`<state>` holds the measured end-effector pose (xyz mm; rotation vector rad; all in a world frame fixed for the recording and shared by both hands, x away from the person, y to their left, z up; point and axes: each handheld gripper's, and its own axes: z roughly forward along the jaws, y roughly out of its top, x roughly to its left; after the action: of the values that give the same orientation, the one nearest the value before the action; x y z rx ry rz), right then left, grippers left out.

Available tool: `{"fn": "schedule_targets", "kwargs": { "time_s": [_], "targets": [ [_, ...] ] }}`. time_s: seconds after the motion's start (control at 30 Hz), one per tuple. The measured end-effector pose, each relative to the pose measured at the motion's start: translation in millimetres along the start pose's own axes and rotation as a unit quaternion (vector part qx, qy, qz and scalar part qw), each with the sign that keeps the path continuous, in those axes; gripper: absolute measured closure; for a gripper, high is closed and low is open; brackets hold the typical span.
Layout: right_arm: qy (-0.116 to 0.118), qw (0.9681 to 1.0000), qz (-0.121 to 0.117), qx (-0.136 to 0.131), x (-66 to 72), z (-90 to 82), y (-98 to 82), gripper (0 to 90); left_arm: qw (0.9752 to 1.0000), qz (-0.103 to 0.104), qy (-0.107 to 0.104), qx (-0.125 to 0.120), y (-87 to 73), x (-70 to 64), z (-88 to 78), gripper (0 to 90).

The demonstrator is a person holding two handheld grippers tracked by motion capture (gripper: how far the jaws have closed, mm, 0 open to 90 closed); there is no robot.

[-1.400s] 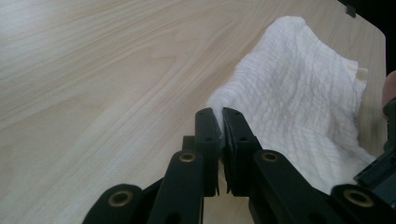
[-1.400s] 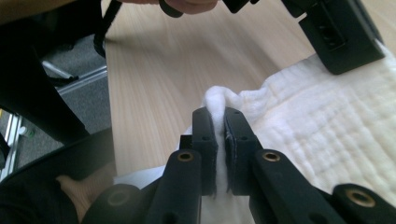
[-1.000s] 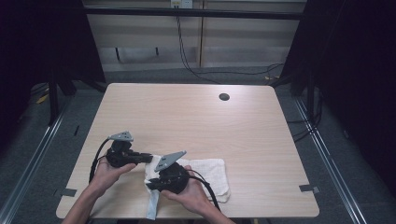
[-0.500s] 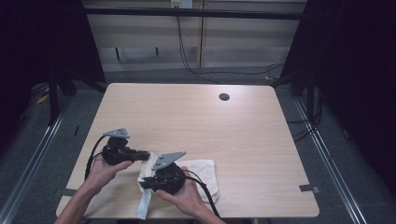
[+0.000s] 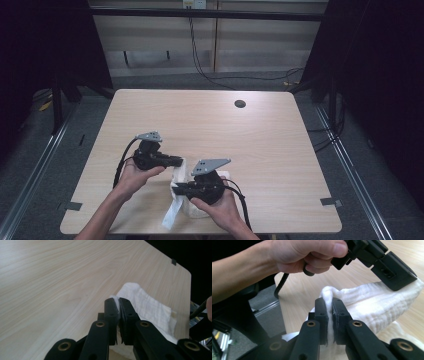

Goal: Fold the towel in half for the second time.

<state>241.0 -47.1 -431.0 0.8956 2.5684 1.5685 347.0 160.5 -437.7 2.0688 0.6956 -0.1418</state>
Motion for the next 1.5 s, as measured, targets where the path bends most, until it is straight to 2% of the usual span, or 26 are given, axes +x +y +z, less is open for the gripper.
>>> {"fn": "schedule_targets", "kwargs": {
  "time_s": [0.1, 0.23, 0.27, 0.3, 0.4, 0.47, 0.67, 0.73, 0.77, 0.8, 0.87, 0.9, 0.93, 0.97, 1.0, 1.03, 1.17, 1.2, 1.3, 1.33, 1.5],
  "targets": [
    [-0.008, 1.0, -0.002, -0.002, -1.1, -8.0, -1.9, 84.8, 1.0, 0.004, -0.002, 0.008, 5.7, -3.5, 8.8, 85.5],
    [-0.017, 0.9998, 0.004, 0.006, -5.7, -14.5, -8.5, 84.8, 0.9997, 0.004, 0.004, 0.024, 7.6, -6.0, 21.6, 85.6],
    [-0.023, 0.9996, 0.011, 0.011, -9.5, -18.2, -15.2, 84.8, 0.9995, 0.003, 0.004, 0.031, 7.4, -7.4, 30.3, 85.6],
    [-0.023, 0.9996, 0.011, 0.011, -9.5, -18.2, -15.2, 84.8, 0.9995, 0.003, 0.004, 0.031, 7.4, -7.4, 30.3, 85.5],
    [-0.029, 0.9992, 0.027, 0.01, -14.9, -24.2, -26.3, 84.8, 0.9991, 0.0, -0.003, 0.042, 7.7, -8.2, 44.5, 85.5],
    [-0.031, 0.999, 0.032, 0.01, -16.1, -25.2, -29.3, 84.8, 0.9991, 0.0, -0.005, 0.041, 8.6, -11.9, 50.8, 85.5],
    [-0.038, 0.999, 0.023, 0.003, -13.5, -33.9, -29.6, 84.8, 0.9993, 0.01, -0.011, 0.035, 17.8, -21.8, 56.4, 85.6],
    [-0.044, 0.9986, 0.026, 0.01, -15.3, -37.9, -35.3, 84.8, 0.9987, 0.014, -0.013, 0.048, 19.1, -23.8, 66.5, 85.5],
    [-0.044, 0.9986, 0.026, 0.01, -15.3, -37.9, -35.3, 84.8, 0.9987, 0.014, -0.013, 0.048, 19.1, -23.8, 66.5, 85.5],
    [-0.048, 0.9982, 0.033, 0.017, -17.6, -38.6, -41.6, 84.7, 0.998, 0.014, -0.012, 0.06, 17.0, -24.5, 75.6, 85.5],
    [-0.05, 0.998, 0.035, 0.018, -20.1, -40.5, -47.6, 84.4, 0.9979, 0.007, -0.021, 0.06, 13.9, -23.8, 82.4, 85.4],
    [-0.05, 0.998, 0.035, 0.018, -20.1, -40.5, -47.6, 84.4, 0.9979, 0.007, -0.021, 0.06, 13.9, -23.8, 82.4, 85.3],
    [-0.05, 0.9976, 0.045, 0.018, -23.3, -42.4, -51.1, 84.3, 0.9982, 0.005, -0.024, 0.055, 12.6, -23.7, 84.7, 85.2],
    [-0.052, 0.9975, 0.045, 0.018, -25.0, -42.8, -52.5, 84.3, 0.998, 0.001, -0.026, 0.057, 10.5, -24.0, 88.7, 85.2],
    [-0.052, 0.9974, 0.046, 0.021, -26.1, -43.1, -53.9, 84.2, 0.9979, 0.005, -0.018, 0.062, 9.9, -25.5, 90.9, 85.2],
    [-0.054, 0.9972, 0.045, 0.025, -27.3, -43.3, -55.4, 84.2, 0.9975, 0.007, -0.02, 0.068, 9.1, -25.8, 93.5, 85.1],
    [-0.062, 0.9966, 0.038, 0.037, -29.0, -44.6, -58.6, 83.5, 0.9972, 0.01, -0.017, 0.072, 8.2, -26.4, 99.6, 84.5],
    [-0.063, 0.9963, 0.041, 0.041, -31.0, -45.8, -61.2, 82.3, 0.997, 0.011, -0.011, 0.076, 8.1, -25.7, 104.7, 83.5],
    [-0.068, 0.9954, 0.039, 0.055, -36.6, -47.2, -66.6, 80.7, 0.9966, 0.015, -0.013, 0.08, 7.7, -24.4, 107.9, 81.9],
    [-0.071, 0.9949, 0.041, 0.059, -38.8, -48.0, -68.8, 80.4, 0.9971, 0.008, -0.017, 0.074, 7.6, -23.8, 110.0, 81.9],
    [-0.079, 0.9937, 0.046, 0.064, -44.3, -53.4, -76.9, 78.2, 0.9969, 0.004, -0.02, 0.076, 7.2, -22.2, 113.8, 80.7]
  ]
}}
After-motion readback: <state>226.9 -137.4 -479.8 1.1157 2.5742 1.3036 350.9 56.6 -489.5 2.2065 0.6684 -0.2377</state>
